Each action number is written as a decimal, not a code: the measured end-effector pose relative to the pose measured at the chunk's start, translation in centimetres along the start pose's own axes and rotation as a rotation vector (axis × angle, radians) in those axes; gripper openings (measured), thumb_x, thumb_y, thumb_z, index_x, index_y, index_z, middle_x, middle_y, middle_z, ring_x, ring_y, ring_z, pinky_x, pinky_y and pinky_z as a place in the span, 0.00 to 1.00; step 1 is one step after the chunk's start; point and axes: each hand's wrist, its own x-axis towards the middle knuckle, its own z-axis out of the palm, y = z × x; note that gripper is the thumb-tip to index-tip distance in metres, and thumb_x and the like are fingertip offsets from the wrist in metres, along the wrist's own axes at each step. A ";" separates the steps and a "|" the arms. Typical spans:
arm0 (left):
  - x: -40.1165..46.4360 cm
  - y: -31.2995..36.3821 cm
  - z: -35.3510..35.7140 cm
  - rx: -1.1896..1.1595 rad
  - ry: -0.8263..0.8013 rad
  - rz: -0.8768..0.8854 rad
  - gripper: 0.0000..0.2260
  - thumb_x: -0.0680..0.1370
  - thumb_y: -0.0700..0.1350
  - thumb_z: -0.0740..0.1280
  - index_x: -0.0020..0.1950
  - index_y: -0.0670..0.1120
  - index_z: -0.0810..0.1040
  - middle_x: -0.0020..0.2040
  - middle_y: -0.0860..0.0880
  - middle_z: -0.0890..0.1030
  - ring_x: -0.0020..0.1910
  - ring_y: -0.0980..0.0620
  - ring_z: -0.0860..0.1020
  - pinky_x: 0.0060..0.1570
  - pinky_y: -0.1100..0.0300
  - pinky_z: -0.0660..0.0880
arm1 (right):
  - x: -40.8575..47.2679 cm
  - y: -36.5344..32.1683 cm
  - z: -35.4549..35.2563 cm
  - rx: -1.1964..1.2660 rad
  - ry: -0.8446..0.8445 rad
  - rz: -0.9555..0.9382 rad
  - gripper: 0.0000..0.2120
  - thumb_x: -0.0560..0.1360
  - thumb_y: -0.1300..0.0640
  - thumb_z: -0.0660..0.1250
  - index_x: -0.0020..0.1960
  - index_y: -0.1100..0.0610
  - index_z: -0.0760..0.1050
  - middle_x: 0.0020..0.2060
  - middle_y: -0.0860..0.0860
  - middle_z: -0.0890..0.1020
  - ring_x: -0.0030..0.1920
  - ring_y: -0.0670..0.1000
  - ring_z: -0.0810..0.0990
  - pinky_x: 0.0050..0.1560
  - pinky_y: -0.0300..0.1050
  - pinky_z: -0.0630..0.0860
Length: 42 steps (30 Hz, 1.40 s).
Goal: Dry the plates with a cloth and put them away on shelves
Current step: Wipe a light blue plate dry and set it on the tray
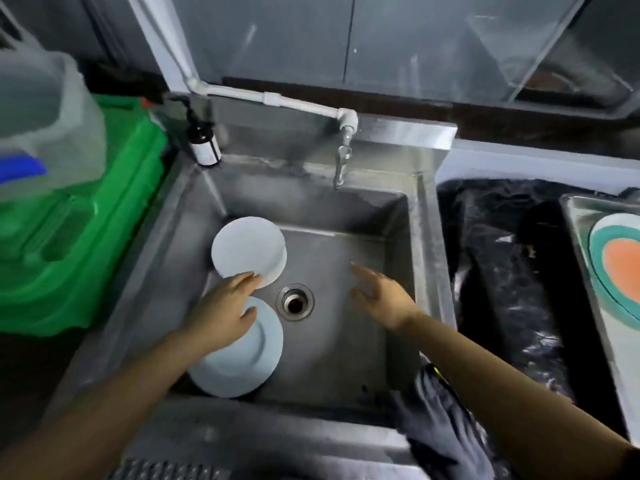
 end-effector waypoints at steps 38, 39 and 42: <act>7.0 -23.7 20.5 -0.423 -0.150 -1.077 0.33 0.70 0.48 0.75 0.71 0.43 0.66 0.66 0.38 0.72 0.63 0.35 0.72 0.62 0.45 0.72 | 17.7 2.8 28.4 0.321 -0.508 0.644 0.27 0.76 0.57 0.68 0.73 0.54 0.64 0.62 0.55 0.78 0.56 0.54 0.77 0.56 0.47 0.75; 6.9 -23.7 20.4 -0.430 -0.155 -1.072 0.30 0.70 0.48 0.75 0.68 0.42 0.69 0.63 0.38 0.74 0.61 0.35 0.74 0.60 0.45 0.73 | 17.5 2.9 28.4 0.313 -0.498 0.639 0.28 0.76 0.57 0.68 0.73 0.54 0.64 0.62 0.55 0.78 0.57 0.54 0.77 0.57 0.48 0.75; 6.7 -22.8 19.4 -0.405 -0.193 -1.012 0.23 0.72 0.44 0.73 0.64 0.41 0.72 0.61 0.39 0.77 0.59 0.37 0.75 0.57 0.47 0.75 | 16.6 3.1 27.5 0.220 -0.445 0.607 0.28 0.76 0.56 0.68 0.73 0.53 0.64 0.63 0.55 0.78 0.60 0.56 0.77 0.59 0.48 0.73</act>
